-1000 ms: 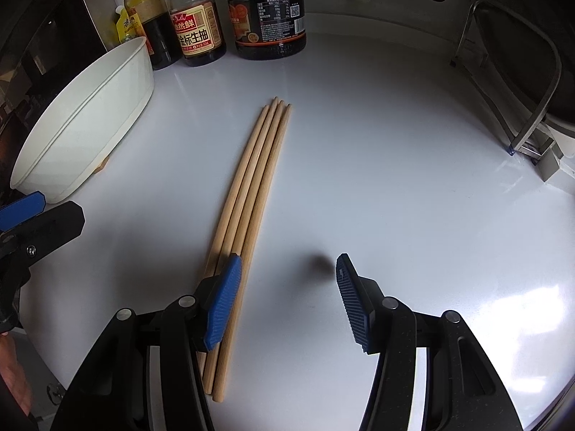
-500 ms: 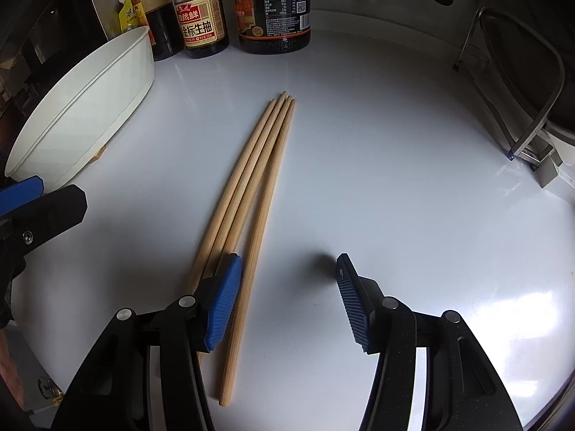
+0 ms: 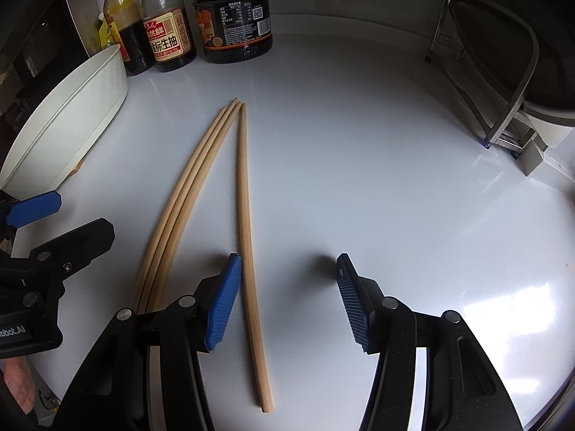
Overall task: Organize utensils
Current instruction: 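Spread the chopsticks apart, close the right gripper on one while the left grasps another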
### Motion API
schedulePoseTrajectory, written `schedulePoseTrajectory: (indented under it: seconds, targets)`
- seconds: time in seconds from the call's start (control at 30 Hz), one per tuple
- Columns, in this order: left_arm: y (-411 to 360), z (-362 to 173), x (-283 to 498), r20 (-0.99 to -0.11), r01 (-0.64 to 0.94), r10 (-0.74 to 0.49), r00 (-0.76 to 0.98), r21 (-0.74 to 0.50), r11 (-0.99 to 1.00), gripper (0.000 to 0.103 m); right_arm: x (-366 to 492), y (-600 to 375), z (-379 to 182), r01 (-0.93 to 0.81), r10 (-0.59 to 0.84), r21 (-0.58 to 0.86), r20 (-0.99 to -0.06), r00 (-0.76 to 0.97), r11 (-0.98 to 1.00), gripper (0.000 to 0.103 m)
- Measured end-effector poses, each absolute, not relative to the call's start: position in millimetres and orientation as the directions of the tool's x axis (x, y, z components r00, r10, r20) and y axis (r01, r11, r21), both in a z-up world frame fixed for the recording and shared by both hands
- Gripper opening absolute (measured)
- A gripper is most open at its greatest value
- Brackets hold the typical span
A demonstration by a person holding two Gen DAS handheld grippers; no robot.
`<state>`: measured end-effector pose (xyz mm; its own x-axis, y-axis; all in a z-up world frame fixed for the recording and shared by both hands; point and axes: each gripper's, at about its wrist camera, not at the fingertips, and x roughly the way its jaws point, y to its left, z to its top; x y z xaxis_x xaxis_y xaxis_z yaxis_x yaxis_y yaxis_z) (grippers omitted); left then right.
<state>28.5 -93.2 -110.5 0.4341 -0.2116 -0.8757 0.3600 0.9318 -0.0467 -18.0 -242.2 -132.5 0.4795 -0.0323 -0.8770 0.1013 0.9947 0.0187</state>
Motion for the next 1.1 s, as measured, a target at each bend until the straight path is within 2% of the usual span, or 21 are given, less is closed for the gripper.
schedulePoseTrajectory:
  seconds: [0.53,0.93,1.1]
  targets:
    - [-101.1,-139.4,39.7,-0.905,0.359,-0.19,0.38,-0.045,0.932,0.093,-18.6,-251.5,-132.4,0.113,-0.02,0.041,-0.872,0.489,0.993,0.053]
    - [-103.1,-140.6,36.7,-0.91,0.359,-0.197,0.364,-0.058,0.931,0.094,-15.6,-251.4,-132.5,0.109,-0.02,0.038,-0.871,0.491,0.993,0.053]
    - [-107.9,-144.5,36.1,-0.912,0.366,-0.159,0.377,-0.011,0.931,0.095,-14.5,-252.0,-132.0,0.109,-0.02,0.039,-0.871,0.491,0.993,0.053]
